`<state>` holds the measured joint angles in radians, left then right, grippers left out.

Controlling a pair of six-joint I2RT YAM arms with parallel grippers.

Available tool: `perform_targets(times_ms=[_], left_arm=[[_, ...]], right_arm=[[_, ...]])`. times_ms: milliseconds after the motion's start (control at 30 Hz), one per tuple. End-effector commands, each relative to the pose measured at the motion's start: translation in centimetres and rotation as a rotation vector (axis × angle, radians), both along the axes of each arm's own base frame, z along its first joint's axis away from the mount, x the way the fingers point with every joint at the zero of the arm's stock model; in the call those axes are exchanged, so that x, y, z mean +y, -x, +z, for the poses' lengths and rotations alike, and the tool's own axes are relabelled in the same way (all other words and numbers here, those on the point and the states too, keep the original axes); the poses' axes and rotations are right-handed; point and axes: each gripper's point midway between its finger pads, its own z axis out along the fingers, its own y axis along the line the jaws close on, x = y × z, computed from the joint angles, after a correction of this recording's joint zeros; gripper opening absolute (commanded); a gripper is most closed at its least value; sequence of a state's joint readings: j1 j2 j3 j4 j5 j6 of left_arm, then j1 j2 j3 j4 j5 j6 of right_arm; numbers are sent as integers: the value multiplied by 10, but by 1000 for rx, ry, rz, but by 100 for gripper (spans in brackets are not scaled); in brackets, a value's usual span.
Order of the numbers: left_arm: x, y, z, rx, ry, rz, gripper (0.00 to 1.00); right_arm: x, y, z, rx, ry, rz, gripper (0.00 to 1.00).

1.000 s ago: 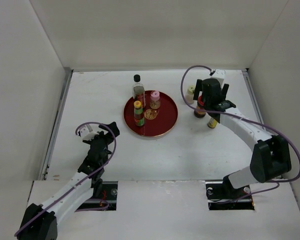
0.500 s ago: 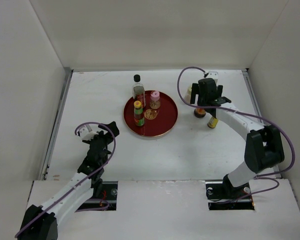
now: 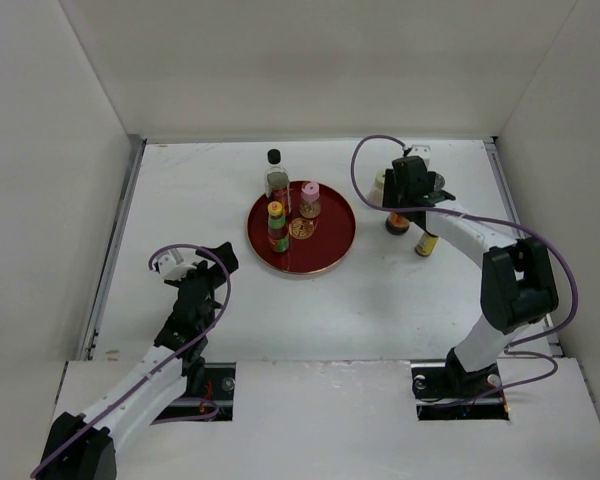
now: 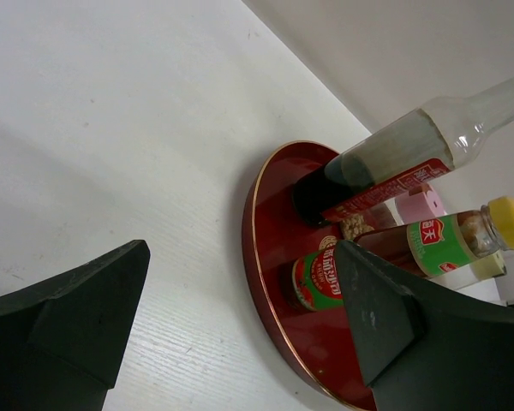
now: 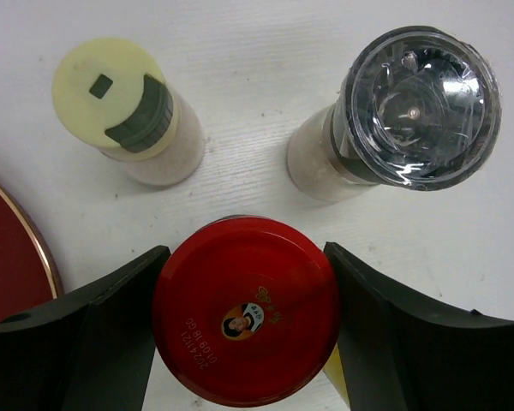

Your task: Organize the condiment bottles

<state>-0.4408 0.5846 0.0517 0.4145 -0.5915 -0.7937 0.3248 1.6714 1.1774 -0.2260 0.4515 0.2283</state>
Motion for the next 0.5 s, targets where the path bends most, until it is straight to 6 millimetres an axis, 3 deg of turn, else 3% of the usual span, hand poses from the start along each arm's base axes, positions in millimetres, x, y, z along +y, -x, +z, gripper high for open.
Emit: perform_targets(times_ms=[0, 133, 367, 467], left_arm=[[-1, -2, 5, -22, 21, -2, 90], [-2, -2, 6, -24, 22, -5, 90], [-2, -2, 7, -31, 25, -5, 90], [-4, -2, 8, -31, 26, -15, 90]], right_arm=[[8, -18, 21, -70, -35, 9, 71], [18, -15, 39, -129, -45, 28, 61], [29, -1, 115, -316, -105, 59, 56], [43, 6, 140, -365, -118, 100, 56]])
